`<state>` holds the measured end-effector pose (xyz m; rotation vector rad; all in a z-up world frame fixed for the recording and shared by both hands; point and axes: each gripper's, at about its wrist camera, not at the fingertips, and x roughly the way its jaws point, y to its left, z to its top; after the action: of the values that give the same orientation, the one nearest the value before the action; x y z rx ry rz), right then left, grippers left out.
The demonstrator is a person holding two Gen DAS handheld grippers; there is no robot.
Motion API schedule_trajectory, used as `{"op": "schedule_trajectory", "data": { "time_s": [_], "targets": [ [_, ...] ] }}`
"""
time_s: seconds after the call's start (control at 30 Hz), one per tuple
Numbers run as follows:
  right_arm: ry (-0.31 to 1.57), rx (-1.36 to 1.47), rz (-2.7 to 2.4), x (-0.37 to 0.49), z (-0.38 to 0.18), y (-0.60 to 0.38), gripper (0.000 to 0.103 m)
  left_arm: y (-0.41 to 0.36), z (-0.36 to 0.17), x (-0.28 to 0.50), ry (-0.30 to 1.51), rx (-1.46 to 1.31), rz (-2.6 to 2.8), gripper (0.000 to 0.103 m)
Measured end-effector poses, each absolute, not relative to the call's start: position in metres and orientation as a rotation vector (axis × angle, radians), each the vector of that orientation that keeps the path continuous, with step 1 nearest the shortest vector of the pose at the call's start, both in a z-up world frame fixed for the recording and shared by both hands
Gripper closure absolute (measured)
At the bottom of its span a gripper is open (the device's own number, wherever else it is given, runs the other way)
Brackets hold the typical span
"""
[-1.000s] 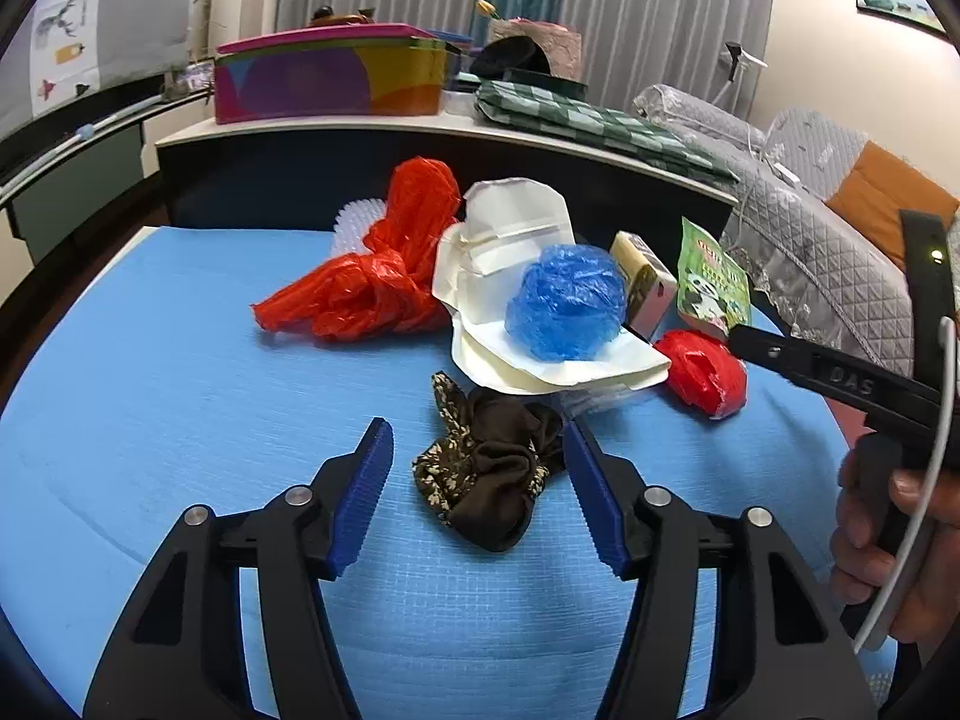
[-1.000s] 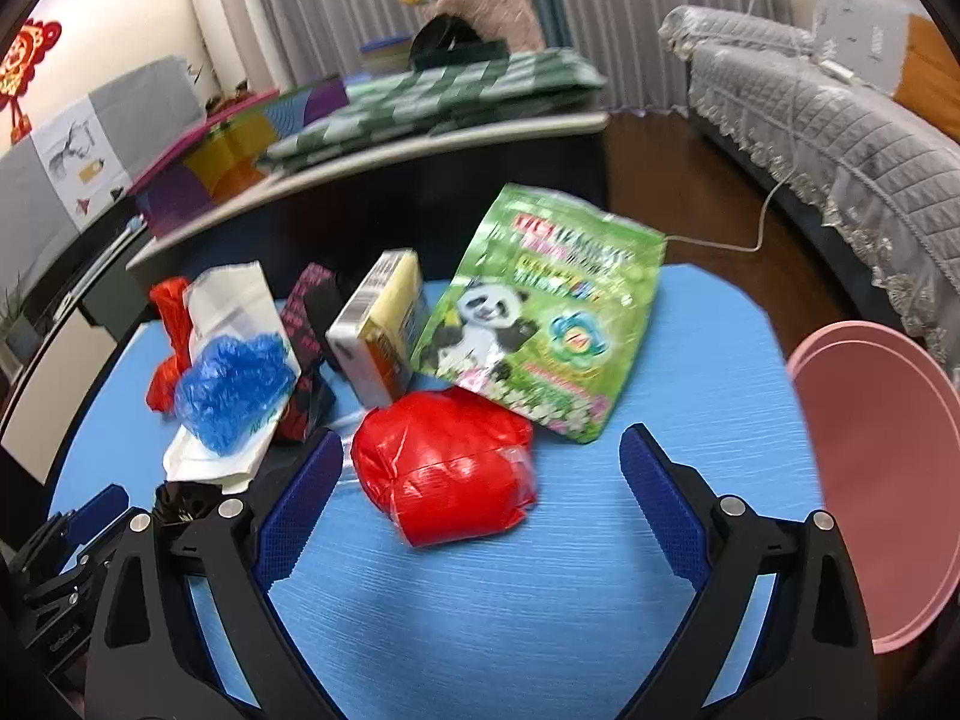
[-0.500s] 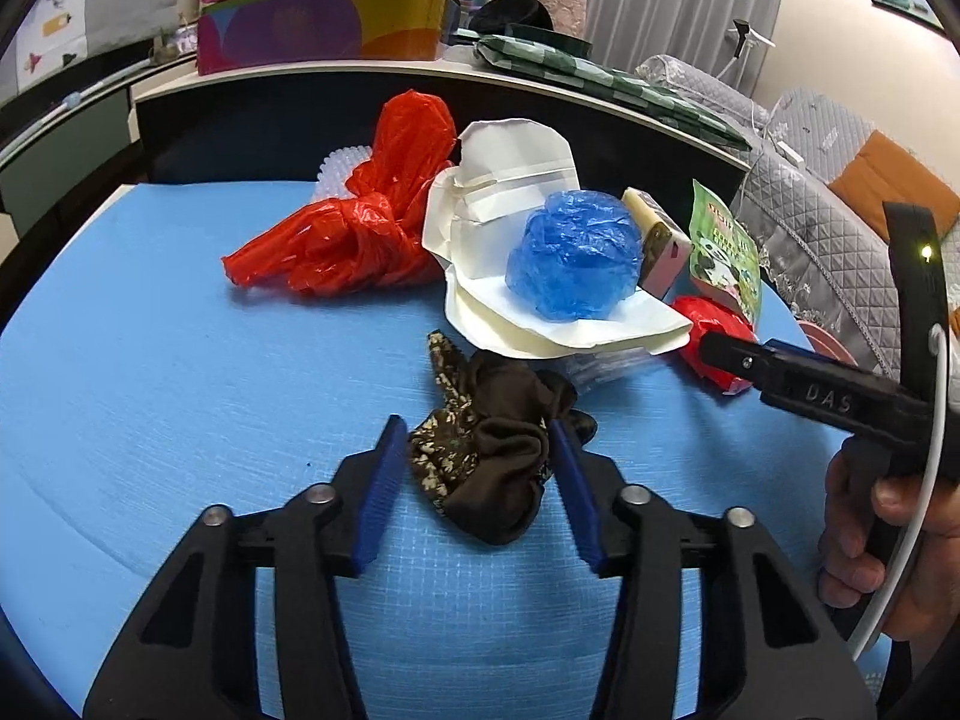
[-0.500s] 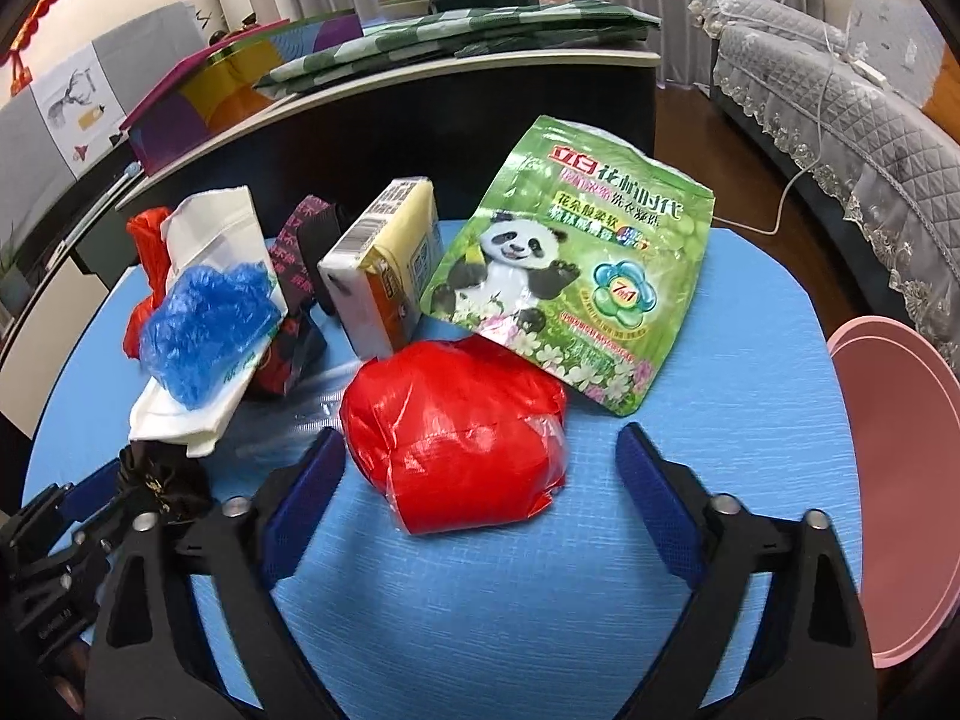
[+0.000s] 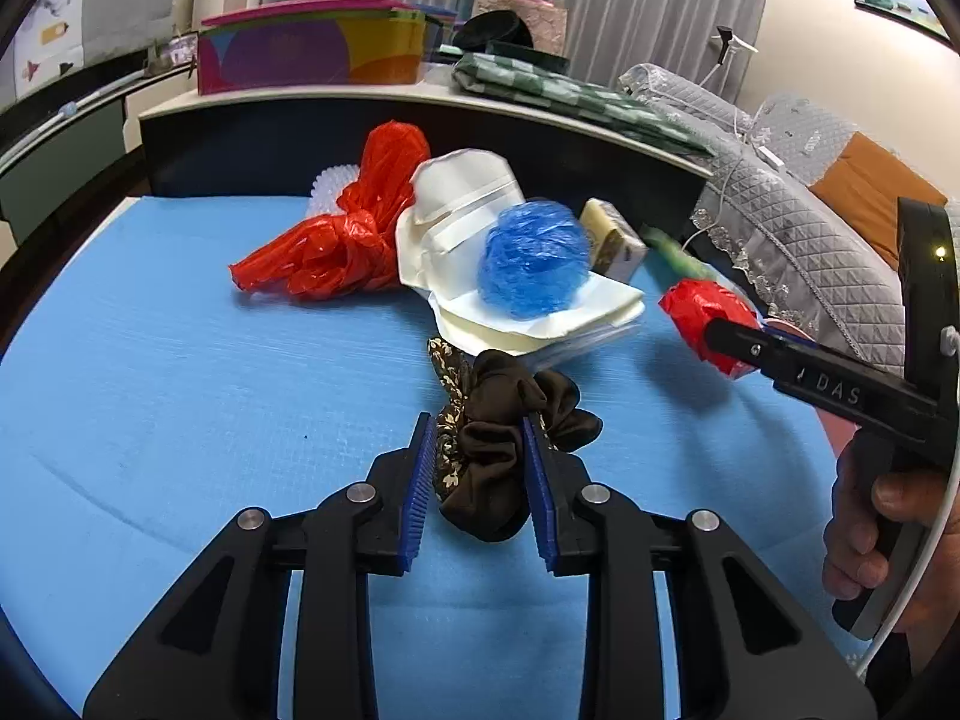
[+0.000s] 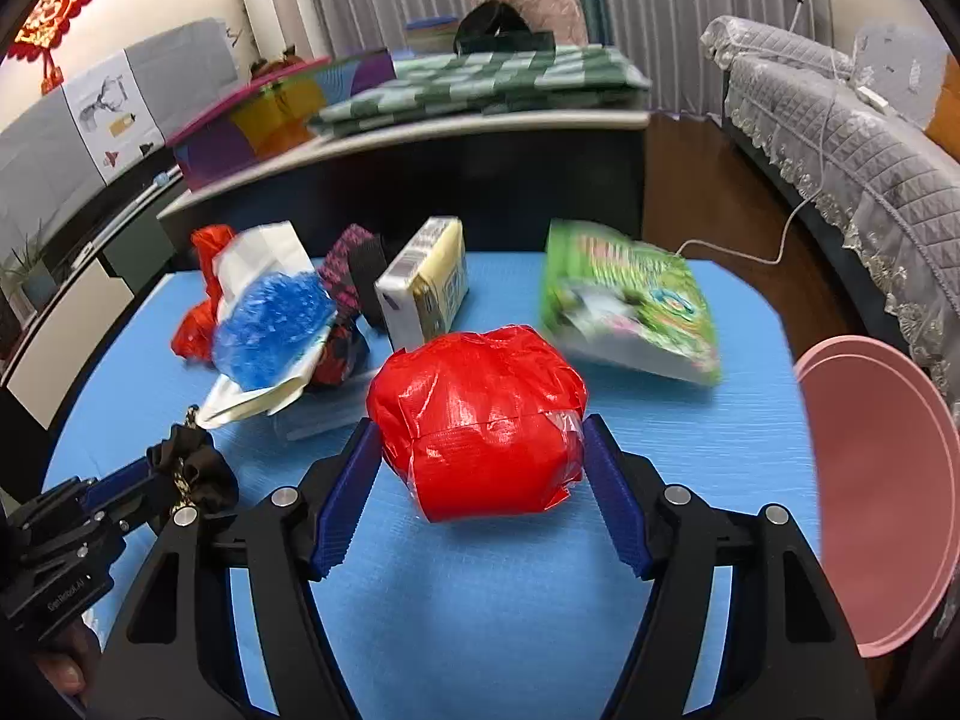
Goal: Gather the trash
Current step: 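Carry the scrunchie with the left tool while the right tool carries the red bag over the pink bucket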
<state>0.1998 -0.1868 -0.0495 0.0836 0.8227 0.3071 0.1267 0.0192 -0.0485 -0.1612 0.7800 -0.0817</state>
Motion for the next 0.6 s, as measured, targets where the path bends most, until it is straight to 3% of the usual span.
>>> {"op": "schedule_trajectory", "data": {
  "time_s": [0.6],
  "targets": [
    [0.692, 0.064, 0.248, 0.143, 0.016, -0.229, 0.035, -0.008, -0.005, 0.081, 0.714, -0.137, -0.113, 0.074]
  ]
}}
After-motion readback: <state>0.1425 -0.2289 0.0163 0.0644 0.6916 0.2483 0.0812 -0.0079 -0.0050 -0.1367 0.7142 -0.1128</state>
